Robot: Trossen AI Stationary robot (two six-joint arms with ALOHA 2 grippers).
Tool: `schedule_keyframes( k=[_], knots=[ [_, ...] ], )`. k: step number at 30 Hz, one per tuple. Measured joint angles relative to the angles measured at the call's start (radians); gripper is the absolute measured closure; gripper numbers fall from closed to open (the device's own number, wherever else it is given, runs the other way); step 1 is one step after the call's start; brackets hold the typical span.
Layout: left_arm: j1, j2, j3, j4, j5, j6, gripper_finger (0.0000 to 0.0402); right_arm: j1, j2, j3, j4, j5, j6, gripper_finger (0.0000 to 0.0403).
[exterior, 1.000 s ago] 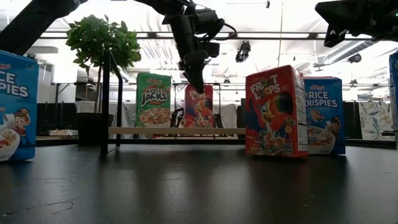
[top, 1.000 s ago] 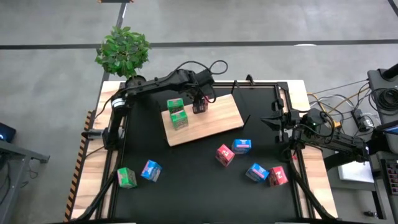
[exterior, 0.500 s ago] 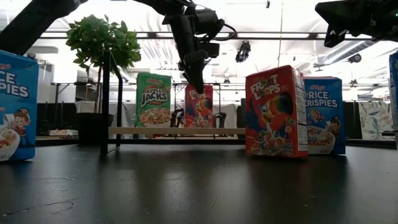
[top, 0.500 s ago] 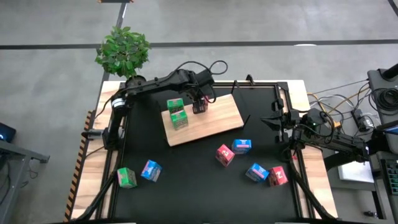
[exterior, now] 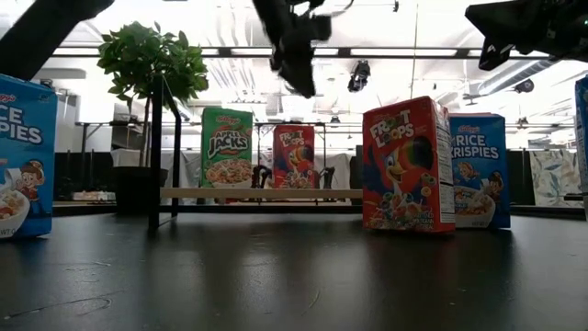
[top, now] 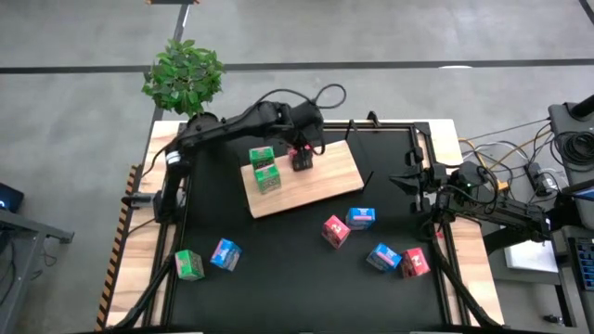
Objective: Stack cereal on shelf
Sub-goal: Align the left red cereal box with the other red cereal box on the shelf
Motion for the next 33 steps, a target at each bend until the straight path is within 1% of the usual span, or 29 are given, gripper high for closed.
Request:
schedule_keyframes(
  k=[3, 6, 10, 13, 15, 19, 22, 27, 30, 33],
  knots=[
    [-0.092, -0.024, -0.014, 0.021, 0.0, -0.001, 0.0169, 0.0, 0.0, 0.0, 0.0, 0.0, -0.002, 0.0394],
    [-0.196, -0.055, -0.072, 0.065, 0.0, 0.016, 0.0169, 0.0, 0.0, 0.0, 0.0, 0.0, -0.002, 0.0394],
    [-0.315, -0.13, -0.201, 0.113, 0.005, 0.075, 0.0169, 0.0, 0.0, 0.0, 0.0, 0.0, -0.003, 0.0394],
    [-0.374, -0.208, -0.337, 0.225, 0.006, 0.065, 0.0169, 0.0, 0.0, 0.0, 0.007, 0.001, -0.052, 0.0394],
    [-0.403, -0.261, -0.437, 0.319, 0.003, 0.04, 0.0169, 0.0, 0.0, 0.0, 0.018, 0.003, -0.068, 0.0394],
    [-0.452, -0.378, -0.637, 0.51, -0.008, -0.019, 0.0169, 0.0, 0.011, 0.0, 0.049, 0.013, 0.003, 0.0394],
    [-0.475, -0.456, -0.769, 0.65, -0.016, -0.033, 0.0169, 0.0, 0.042, 0.0, 0.097, 0.022, 0.041, 0.0394],
    [-0.489, -0.573, -0.957, 0.846, -0.028, -0.021, 0.0169, 0.002, 0.137, 0.0, 0.18, 0.022, 0.066, 0.0394],
    [-0.489, -0.64, -1.054, 0.951, -0.033, -0.004, 0.0169, 0.002, 0.209, 0.0, 0.24, 0.023, 0.042, 0.0394],
    [-0.489, -0.698, -1.133, 1.02, -0.077, 0.011, 0.0169, 0.002, 0.277, 0.0, 0.314, 0.023, 0.029, 0.0394]
  ],
)
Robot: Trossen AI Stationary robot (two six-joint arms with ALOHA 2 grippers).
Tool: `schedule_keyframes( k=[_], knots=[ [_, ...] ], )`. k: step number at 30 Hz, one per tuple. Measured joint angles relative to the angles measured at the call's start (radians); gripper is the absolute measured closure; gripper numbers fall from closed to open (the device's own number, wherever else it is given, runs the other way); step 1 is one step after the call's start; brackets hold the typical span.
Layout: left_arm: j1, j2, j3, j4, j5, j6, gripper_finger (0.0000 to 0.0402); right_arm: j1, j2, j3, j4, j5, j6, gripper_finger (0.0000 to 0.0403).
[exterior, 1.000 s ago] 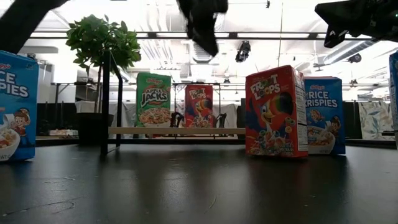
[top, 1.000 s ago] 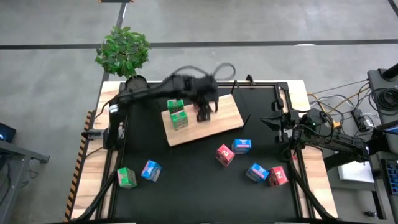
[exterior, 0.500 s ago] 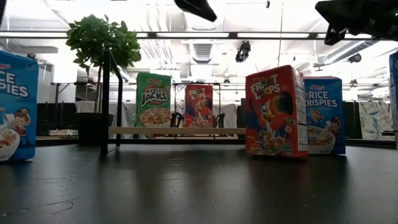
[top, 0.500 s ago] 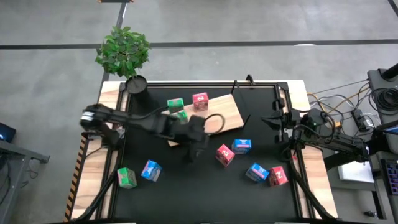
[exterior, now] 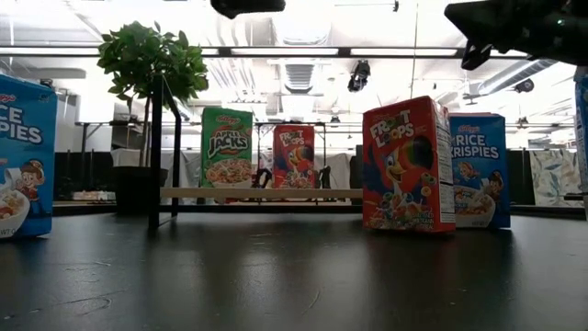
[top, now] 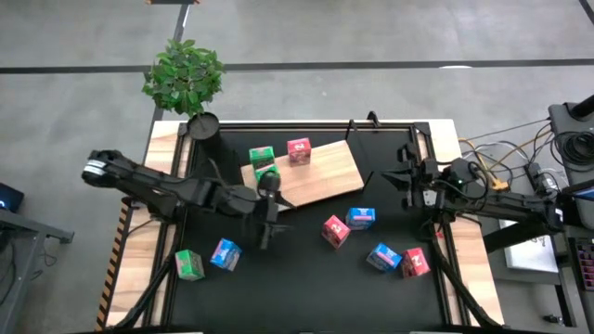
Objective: Stack cereal on shelf
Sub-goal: Align the left red cereal box with the other red cereal box on the shelf
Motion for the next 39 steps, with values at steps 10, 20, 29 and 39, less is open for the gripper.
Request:
schedule_keyframes(
  k=[10, 20, 29, 39],
  knots=[
    [0.0, -0.108, -0.118, 0.036, -0.134, -0.006, 0.0169, 0.053, 0.158, 0.124, 0.015, 0.0, 0.001, 0.0394],
    [0.003, -0.124, -0.119, 0.018, -0.136, 0.092, 0.0169, 0.148, 0.358, 0.412, -0.378, 0.035, -0.004, 0.0394],
    [0.004, -0.138, -0.119, -0.013, -0.136, 0.09, 0.0169, 0.285, 0.565, 0.706, -0.772, 0.259, 0.004, 0.0394],
    [0.004, -0.183, -0.119, -0.083, -0.221, 0.001, 0.0169, 0.382, 0.81, 1.032, -1.374, 0.372, 0.287, 0.0394]
  ],
)
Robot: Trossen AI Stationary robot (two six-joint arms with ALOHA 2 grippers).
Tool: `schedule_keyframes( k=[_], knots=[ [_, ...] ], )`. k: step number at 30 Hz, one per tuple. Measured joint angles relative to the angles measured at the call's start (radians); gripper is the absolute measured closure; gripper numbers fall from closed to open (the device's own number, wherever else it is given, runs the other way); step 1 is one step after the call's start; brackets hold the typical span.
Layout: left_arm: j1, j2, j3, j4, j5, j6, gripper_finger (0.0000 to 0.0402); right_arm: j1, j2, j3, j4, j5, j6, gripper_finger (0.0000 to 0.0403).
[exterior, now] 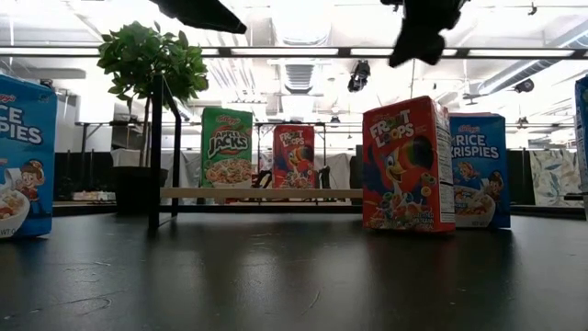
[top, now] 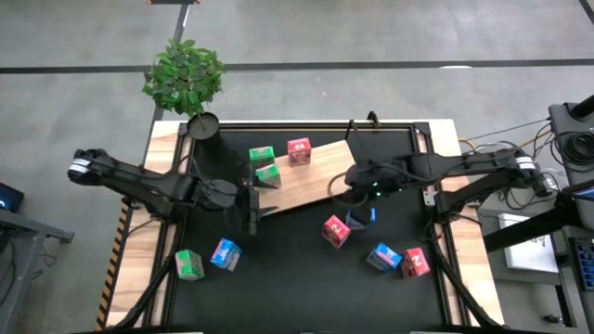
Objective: Stack cereal on shelf
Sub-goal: Align the left red cereal box with the other red cereal box on the shelf
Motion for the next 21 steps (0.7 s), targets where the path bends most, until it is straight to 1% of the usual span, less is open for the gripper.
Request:
schedule_keyframes(
  k=[4, 8, 12, 16, 18, 21],
  knots=[
    [0.0, -0.027, 0.0, -0.002, -0.026, -0.03, 0.0169, 0.033, 0.095, 0.084, -0.242, -0.002, 0.139, 0.0394],
    [0.0, -0.042, 0.0, 0.003, -0.027, -0.033, 0.0169, 0.057, 0.158, 0.141, -0.379, -0.001, 0.244, 0.0394],
    [0.0, -0.045, 0.0, 0.006, -0.027, -0.033, 0.0169, 0.068, 0.197, 0.165, -0.384, -0.002, 0.296, 0.0394],
    [0.0, -0.045, 0.0, 0.006, -0.027, -0.034, 0.0169, 0.07, 0.216, 0.186, -0.345, -0.01, 0.343, 0.039],
    [0.0, -0.044, 0.0, 0.006, -0.027, -0.034, 0.0169, 0.07, 0.223, 0.193, -0.323, -0.011, 0.371, 0.0377],
    [0.0, -0.042, 0.0, 0.006, -0.027, -0.034, 0.0169, 0.073, 0.237, 0.201, -0.285, -0.015, 0.38, 0.0342]
  ],
)
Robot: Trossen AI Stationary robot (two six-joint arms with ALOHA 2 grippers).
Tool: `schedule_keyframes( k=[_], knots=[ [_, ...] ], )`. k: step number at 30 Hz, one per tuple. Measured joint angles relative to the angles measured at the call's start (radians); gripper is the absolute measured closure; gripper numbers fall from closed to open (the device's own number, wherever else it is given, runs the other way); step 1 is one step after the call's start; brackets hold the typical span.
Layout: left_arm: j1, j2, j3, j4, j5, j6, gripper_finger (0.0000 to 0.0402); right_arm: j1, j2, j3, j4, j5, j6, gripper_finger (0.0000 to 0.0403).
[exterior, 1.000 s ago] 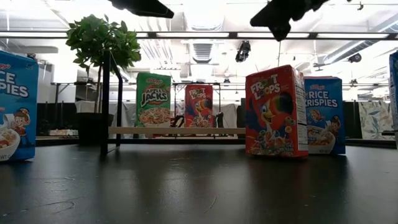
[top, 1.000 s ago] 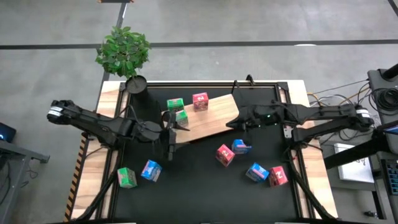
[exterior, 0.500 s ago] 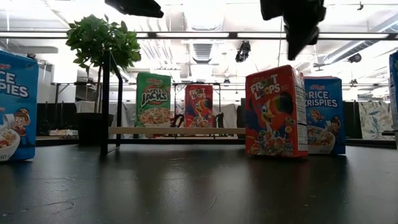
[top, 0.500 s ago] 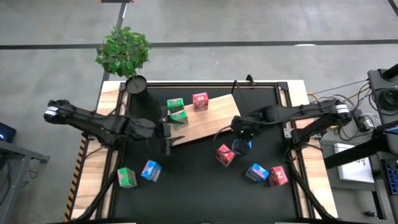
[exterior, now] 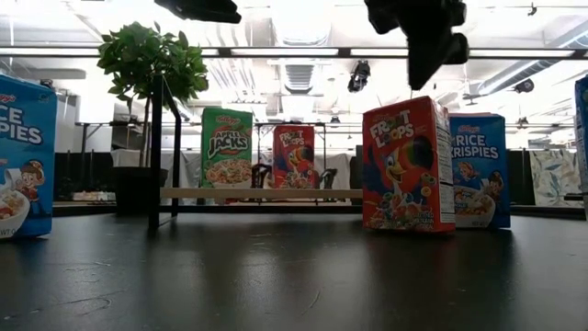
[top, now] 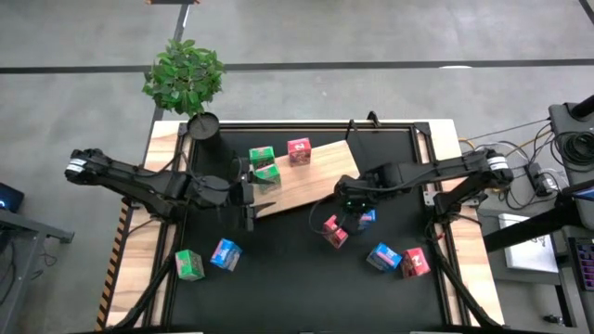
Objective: Stack cereal on shelf
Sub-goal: Align the left red cereal box with the other red cereal box on the shelf
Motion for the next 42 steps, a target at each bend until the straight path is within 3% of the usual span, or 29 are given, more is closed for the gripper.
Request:
schedule_keyframes(
  k=[11, 17, 31, 42],
  knots=[
    [0.0, 0.0, 0.0, 0.009, 0.0, 0.002, 0.0169, 0.025, 0.087, 0.0, 0.109, -0.051, -0.011, 0.0158],
    [0.0, 0.0, 0.0, 0.01, 0.002, 0.001, 0.0169, 0.027, 0.118, -0.001, 0.105, -0.061, 0.001, 0.0111],
    [0.0, 0.0, 0.0, 0.01, 0.003, 0.001, 0.0169, 0.06, 0.18, -0.001, 0.172, -0.065, -0.026, 0.0127],
    [0.0, -0.001, 0.0, 0.011, 0.003, 0.001, 0.0169, 0.06, 0.209, -0.002, 0.168, -0.052, -0.028, 0.0212]
  ],
)
